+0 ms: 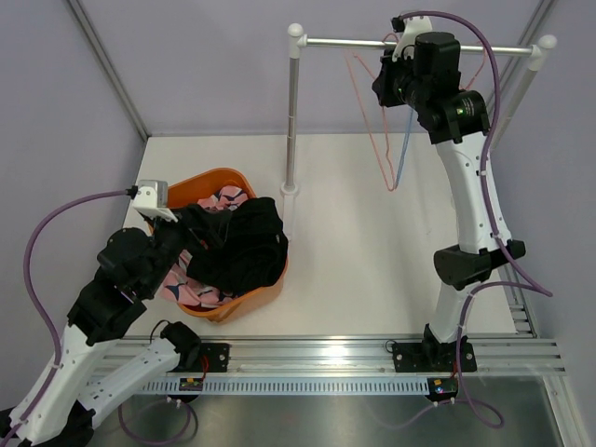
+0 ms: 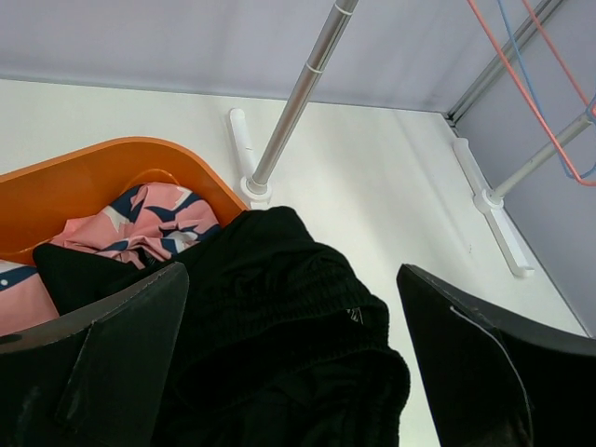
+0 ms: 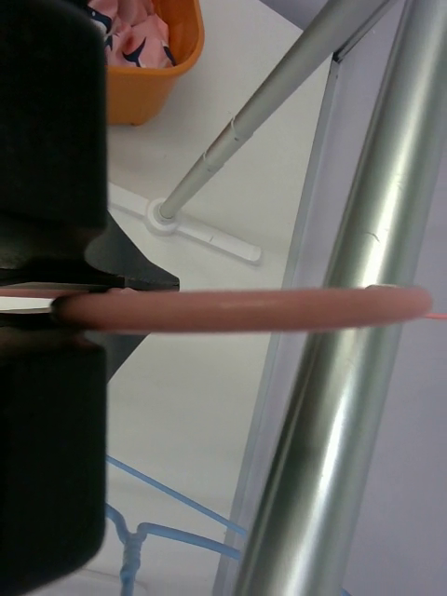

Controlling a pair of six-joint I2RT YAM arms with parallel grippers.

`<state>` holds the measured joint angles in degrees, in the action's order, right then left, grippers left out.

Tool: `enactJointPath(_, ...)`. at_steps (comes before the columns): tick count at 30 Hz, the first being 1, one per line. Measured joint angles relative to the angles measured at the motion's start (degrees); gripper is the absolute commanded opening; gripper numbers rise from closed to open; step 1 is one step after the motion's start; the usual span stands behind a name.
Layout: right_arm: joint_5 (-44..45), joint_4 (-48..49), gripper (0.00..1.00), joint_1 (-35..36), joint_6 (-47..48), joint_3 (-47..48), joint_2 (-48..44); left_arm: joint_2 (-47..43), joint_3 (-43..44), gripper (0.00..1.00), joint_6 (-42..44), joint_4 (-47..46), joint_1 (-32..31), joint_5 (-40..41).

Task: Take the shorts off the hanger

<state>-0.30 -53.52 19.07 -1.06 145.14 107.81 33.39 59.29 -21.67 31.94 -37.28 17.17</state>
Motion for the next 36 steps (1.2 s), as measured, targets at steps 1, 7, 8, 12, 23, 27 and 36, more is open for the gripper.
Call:
enactJointPath(1,0.6,0.7,0.00,0.0,0.3,-0.3,0.2,-0.1,0.0,0.99,0.4,0.2,0.0,0.0)
enactJointPath(7,2.8,4.4,0.00,-0.1,0.9,-1.0,1.3,-0.9,0.0,0.99,2.1,1.3,0.0,0.1)
enactJointPath(8,3.0,4.8,0.00,-0.2,0.9,-1.0,1.6,-1.1,-0.1,0.99,2.3,1.4,0.0,0.1)
enactJointPath(12,3.7,5.6,0.00,-0.3,0.9,-0.7,3.5,-1.6,-0.5,0.99,2.6,1.4,0.0,0.2)
enactJointPath(23,3.8,8.2,0.04,-0.4,0.2,-2.2,5.4,-1.8,-2.9,0.99,2.9,1.4,0.0,0.4)
enactJointPath(27,3.8,9.9,0.22,-0.4,-0.9,-5.3,3.7,-1.9,-3.5,0.99,2.9,1.4,0.0,0.4)
enactJointPath(36,3.7,9.5,0.55,-0.4,-3.6,-11.0,-0.5,-1.9,-3.7,0.99,3.4,1.4,0.0,0.3)
